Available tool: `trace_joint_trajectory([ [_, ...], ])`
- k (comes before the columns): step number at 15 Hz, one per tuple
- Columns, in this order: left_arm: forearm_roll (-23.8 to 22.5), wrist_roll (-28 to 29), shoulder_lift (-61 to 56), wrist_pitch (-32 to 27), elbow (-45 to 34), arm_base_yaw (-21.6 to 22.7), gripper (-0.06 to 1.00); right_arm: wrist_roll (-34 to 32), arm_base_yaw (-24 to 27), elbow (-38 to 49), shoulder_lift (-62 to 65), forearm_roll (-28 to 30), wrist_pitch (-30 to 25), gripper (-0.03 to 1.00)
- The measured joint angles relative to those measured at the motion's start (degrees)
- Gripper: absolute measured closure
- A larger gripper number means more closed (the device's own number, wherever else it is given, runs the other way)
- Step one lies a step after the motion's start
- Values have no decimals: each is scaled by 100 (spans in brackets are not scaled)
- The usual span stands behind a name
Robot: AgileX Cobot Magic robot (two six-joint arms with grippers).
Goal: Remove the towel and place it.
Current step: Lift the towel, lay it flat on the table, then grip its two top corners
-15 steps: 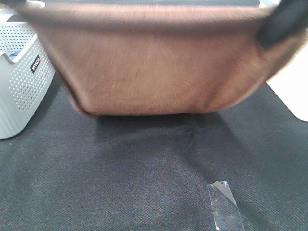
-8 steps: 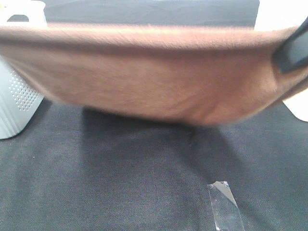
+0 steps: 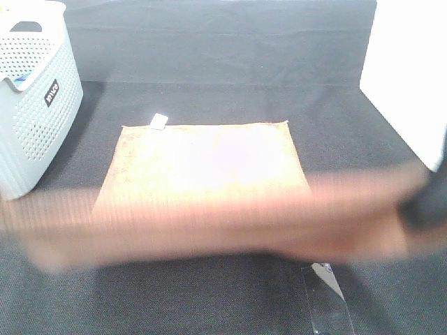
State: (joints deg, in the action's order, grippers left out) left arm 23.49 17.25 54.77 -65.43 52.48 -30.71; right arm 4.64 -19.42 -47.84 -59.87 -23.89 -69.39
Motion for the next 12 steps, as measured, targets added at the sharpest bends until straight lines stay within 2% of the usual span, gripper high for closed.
trace_joint_trajectory([
  [2, 378, 0, 29, 103, -779, -160, 94, 46, 0, 636, 6, -86, -6, 96],
  [4, 476, -11, 223, 160, -1123, -189, 94, 57, 0, 934, -109, -149, -6, 96],
  [7, 516, -86, 670, 218, -1266, -189, 94, 63, 0, 1112, -493, -149, -6, 96],
  [12, 378, -321, 1816, 435, -1272, -802, 94, 350, 6, 1570, -1197, -149, 453, 96],
])
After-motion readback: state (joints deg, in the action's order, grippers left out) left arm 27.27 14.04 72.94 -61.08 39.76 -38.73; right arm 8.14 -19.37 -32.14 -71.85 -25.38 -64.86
